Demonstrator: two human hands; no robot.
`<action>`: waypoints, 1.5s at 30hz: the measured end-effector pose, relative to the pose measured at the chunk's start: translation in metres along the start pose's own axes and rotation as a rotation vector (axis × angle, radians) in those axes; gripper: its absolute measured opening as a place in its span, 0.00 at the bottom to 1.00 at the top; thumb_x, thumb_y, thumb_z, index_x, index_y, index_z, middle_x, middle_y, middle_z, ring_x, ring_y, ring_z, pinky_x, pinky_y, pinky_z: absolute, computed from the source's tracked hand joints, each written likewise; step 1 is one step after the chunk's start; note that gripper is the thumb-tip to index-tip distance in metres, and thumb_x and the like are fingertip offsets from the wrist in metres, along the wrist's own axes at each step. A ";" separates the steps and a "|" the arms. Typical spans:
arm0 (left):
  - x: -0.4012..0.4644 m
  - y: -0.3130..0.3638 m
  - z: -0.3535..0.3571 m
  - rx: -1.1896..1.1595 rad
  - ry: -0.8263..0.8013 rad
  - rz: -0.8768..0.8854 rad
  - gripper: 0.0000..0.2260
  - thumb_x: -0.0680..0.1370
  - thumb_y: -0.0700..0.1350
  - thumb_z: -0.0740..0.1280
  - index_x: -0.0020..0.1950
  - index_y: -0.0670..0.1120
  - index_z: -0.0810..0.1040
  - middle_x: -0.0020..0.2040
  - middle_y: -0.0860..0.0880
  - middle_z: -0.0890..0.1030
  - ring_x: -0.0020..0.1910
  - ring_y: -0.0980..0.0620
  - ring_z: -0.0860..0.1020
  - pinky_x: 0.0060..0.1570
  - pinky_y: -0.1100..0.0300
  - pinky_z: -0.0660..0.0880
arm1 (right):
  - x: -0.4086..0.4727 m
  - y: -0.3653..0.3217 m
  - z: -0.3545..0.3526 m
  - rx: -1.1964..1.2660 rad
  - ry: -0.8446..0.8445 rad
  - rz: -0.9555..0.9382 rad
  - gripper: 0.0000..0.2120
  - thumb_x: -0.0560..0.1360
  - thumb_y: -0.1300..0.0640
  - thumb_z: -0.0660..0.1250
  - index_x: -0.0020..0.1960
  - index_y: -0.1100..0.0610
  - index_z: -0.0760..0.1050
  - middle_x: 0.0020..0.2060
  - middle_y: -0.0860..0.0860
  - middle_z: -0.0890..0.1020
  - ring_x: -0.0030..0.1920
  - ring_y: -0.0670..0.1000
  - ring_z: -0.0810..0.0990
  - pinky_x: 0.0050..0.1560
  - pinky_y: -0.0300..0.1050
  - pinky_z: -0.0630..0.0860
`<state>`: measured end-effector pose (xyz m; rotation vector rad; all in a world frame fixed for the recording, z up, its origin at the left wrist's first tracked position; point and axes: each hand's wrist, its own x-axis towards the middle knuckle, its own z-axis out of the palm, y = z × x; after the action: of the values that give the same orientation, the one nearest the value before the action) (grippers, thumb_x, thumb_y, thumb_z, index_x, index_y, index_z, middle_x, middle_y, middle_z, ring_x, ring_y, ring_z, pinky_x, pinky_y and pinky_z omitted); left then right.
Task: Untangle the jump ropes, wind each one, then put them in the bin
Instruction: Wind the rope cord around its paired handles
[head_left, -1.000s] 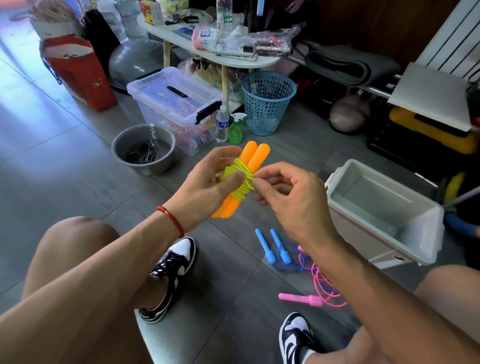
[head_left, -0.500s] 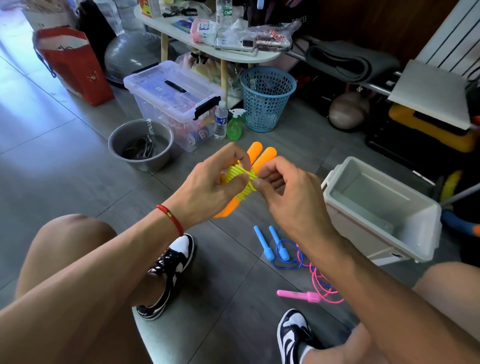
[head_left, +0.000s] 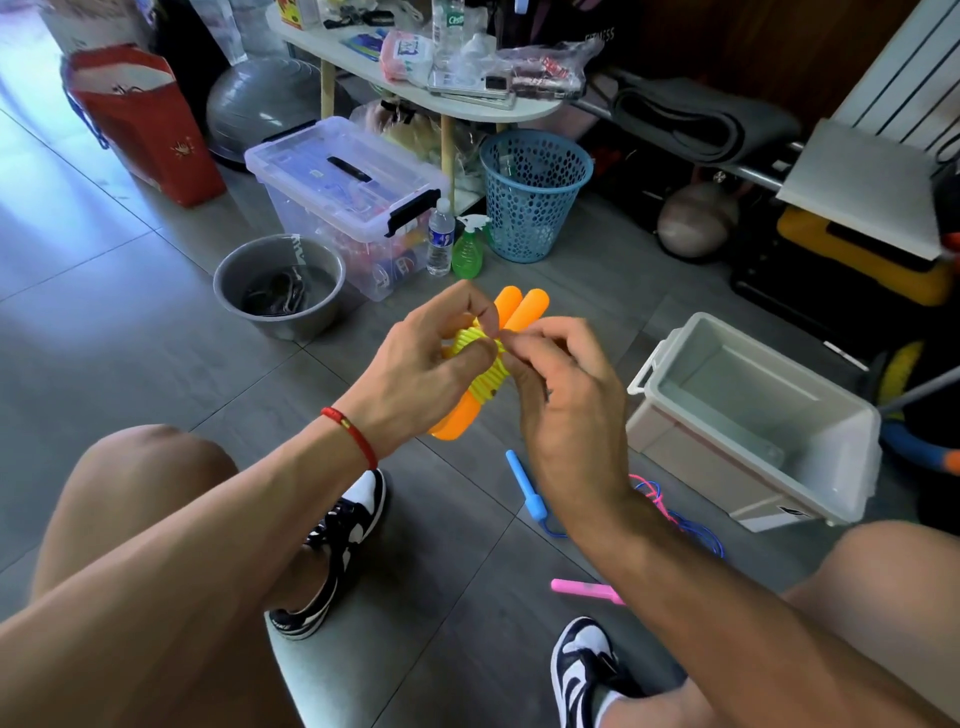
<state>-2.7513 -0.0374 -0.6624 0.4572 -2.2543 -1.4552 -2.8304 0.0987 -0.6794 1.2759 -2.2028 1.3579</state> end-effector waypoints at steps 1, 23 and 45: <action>0.000 0.000 0.002 0.005 0.015 -0.003 0.09 0.75 0.45 0.65 0.55 0.48 0.74 0.46 0.41 0.80 0.46 0.34 0.78 0.50 0.35 0.78 | -0.001 0.001 0.002 0.000 0.014 0.004 0.06 0.80 0.63 0.68 0.54 0.60 0.83 0.49 0.53 0.79 0.46 0.51 0.79 0.46 0.51 0.77; -0.004 -0.008 0.017 0.269 0.048 -0.025 0.06 0.81 0.47 0.64 0.56 0.57 0.74 0.31 0.51 0.72 0.29 0.53 0.69 0.29 0.66 0.67 | 0.011 0.024 0.019 -0.027 -0.119 0.154 0.02 0.80 0.61 0.64 0.51 0.59 0.74 0.46 0.53 0.78 0.47 0.50 0.73 0.45 0.42 0.66; -0.012 -0.010 -0.003 0.296 -0.104 0.017 0.09 0.79 0.39 0.64 0.53 0.53 0.70 0.37 0.43 0.76 0.33 0.50 0.70 0.34 0.59 0.69 | 0.032 0.038 -0.010 0.237 -0.522 0.057 0.10 0.71 0.59 0.79 0.49 0.58 0.80 0.43 0.51 0.81 0.43 0.49 0.81 0.47 0.45 0.79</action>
<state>-2.7386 -0.0378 -0.6724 0.4593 -2.5634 -1.1639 -2.8807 0.0969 -0.6773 1.8422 -2.4715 1.4723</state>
